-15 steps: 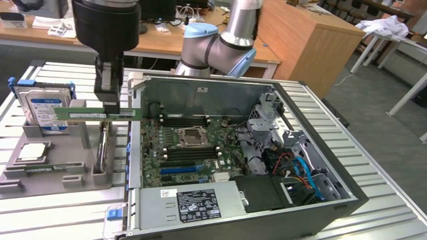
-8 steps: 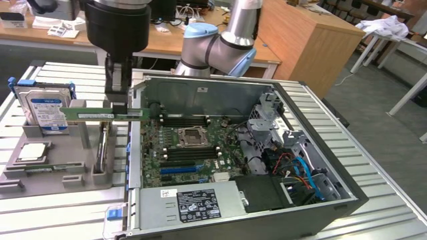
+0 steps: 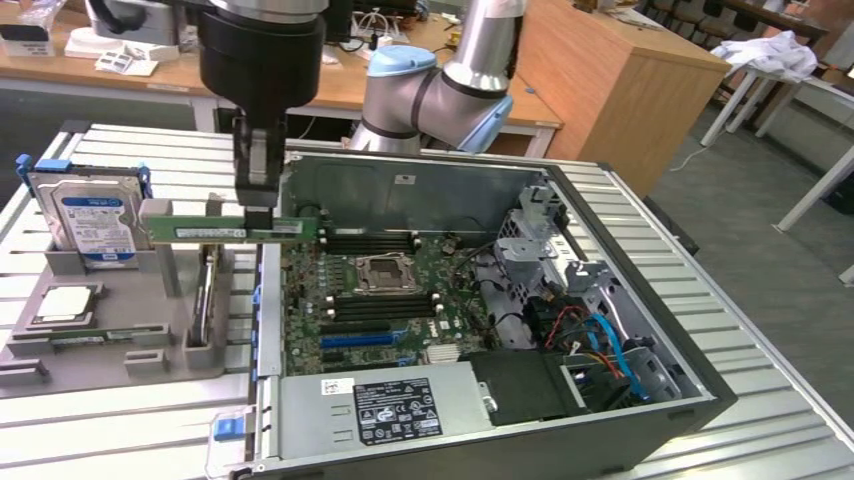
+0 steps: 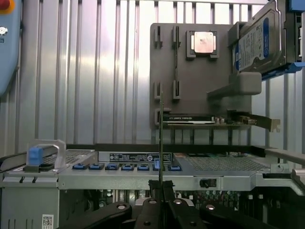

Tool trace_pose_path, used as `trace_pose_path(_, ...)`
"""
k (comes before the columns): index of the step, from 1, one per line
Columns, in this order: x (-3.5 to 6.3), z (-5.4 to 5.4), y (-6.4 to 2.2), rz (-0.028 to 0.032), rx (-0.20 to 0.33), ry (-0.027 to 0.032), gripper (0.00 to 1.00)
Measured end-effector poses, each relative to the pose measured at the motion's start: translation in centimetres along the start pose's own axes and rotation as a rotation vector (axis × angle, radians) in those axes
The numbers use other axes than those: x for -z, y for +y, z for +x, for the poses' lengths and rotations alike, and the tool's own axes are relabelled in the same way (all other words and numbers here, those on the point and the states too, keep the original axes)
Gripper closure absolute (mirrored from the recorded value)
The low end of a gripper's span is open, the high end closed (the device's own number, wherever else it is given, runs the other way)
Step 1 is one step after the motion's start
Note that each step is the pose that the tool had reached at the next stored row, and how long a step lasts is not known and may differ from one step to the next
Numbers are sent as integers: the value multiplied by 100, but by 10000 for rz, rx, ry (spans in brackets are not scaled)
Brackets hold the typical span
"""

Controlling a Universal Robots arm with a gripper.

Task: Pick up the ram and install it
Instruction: 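Pick up the ram and move it above insertion slot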

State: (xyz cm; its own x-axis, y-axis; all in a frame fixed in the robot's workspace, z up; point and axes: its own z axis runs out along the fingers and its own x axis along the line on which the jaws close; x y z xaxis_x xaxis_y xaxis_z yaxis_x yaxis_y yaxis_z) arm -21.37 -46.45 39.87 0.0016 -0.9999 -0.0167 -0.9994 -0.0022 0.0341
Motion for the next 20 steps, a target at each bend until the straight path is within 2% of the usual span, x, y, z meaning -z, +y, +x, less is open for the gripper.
trace_pose_path(20, 11, 16, -315, 0, 0, 1, 88)
